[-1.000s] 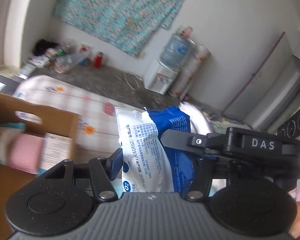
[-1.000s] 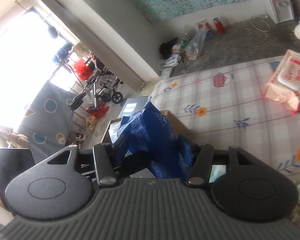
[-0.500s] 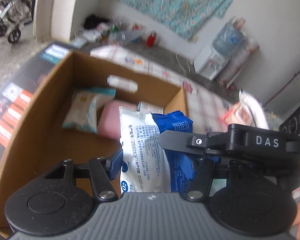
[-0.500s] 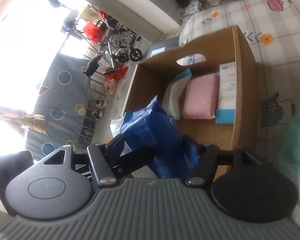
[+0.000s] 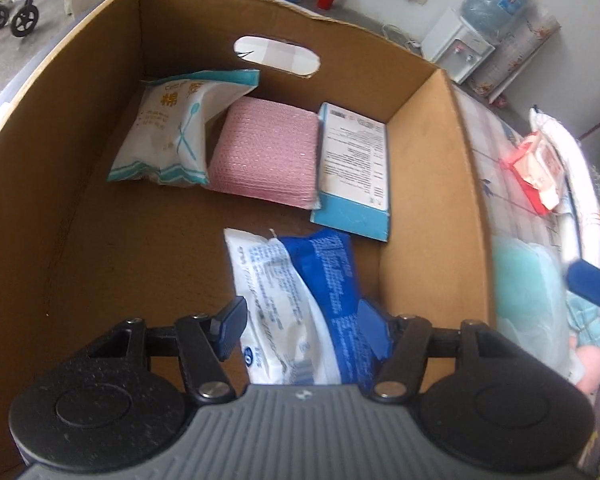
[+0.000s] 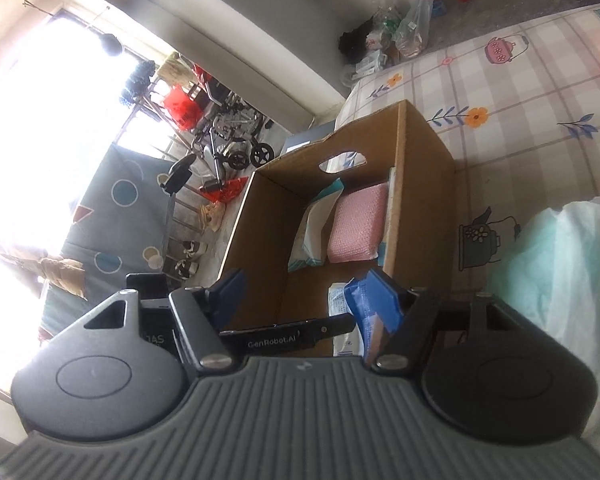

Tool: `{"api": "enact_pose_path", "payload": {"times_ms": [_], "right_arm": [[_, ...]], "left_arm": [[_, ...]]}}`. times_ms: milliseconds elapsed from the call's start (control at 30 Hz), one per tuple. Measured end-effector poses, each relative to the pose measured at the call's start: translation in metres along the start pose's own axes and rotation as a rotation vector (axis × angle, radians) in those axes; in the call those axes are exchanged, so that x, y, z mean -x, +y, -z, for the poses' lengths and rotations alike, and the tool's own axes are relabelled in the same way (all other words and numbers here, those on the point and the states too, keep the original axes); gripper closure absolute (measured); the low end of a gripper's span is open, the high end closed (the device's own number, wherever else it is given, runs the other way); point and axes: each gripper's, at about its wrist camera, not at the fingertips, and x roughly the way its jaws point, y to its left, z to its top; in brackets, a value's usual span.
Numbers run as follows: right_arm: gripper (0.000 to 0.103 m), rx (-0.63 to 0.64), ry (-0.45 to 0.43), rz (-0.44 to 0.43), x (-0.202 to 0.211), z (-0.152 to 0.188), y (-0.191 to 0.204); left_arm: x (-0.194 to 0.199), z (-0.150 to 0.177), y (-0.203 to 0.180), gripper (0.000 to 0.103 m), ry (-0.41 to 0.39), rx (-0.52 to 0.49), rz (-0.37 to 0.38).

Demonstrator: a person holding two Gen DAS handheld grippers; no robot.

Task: Organize soft objects
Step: 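Carry the blue-and-white bag with the right gripper and release it into the box, then return the right gripper to the pile and close it on the pink plush toy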

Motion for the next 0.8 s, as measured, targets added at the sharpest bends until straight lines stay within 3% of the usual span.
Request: {"api": "enact_pose_path", "payload": {"times_ms": [167, 367, 800], "right_arm": [[0.035, -0.03, -0.032, -0.014, 0.024, 0.013, -0.022], [0.035, -0.081, -0.014, 0.005, 0.033, 0.038, -0.05], [0.035, -0.171, -0.082, 0.033, 0.059, 0.08, -0.088]], "left_arm": [[-0.022, -0.007, 0.001, 0.043, 0.051, 0.021, -0.014], [-0.03, -0.008, -0.013, 0.051, 0.037, -0.04, 0.034], [-0.028, -0.007, -0.017, 0.038, -0.007, 0.056, 0.048]]}}
